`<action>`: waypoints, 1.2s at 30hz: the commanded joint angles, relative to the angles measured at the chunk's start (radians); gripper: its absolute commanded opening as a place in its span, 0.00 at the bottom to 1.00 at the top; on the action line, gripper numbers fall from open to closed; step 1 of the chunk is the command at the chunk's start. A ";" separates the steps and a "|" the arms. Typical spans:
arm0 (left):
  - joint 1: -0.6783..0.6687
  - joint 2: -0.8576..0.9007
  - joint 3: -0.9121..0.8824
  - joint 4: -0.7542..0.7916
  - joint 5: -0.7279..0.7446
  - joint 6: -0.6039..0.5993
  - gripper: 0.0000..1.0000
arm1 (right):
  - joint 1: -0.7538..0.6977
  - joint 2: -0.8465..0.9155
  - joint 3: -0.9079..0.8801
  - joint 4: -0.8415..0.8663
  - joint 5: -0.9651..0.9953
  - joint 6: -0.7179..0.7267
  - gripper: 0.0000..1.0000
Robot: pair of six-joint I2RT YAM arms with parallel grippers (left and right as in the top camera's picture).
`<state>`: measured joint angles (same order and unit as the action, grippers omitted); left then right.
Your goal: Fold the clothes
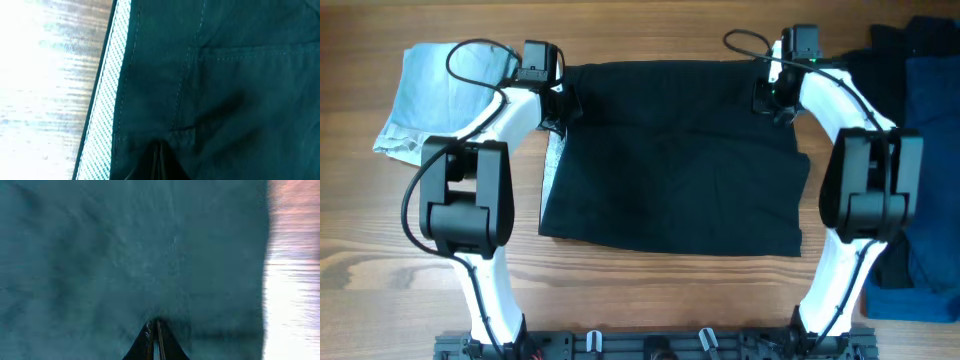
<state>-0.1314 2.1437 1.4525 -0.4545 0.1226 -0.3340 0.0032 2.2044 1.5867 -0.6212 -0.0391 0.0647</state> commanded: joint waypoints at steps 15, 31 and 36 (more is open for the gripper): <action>0.005 0.257 0.005 0.554 -0.047 0.069 0.06 | -0.001 0.194 0.010 0.451 0.077 -0.036 0.24; 0.032 -0.320 0.277 -0.356 -0.045 0.065 0.66 | -0.071 -0.485 0.077 -0.249 0.068 0.158 0.97; 0.032 -0.316 0.262 -0.735 -0.024 0.051 0.78 | -0.169 -0.561 0.071 -0.577 -0.031 0.179 0.98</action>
<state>-0.1059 1.7866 1.7412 -1.0836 0.0830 -0.2749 -0.1272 1.6352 1.6711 -1.0878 -0.0021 0.1951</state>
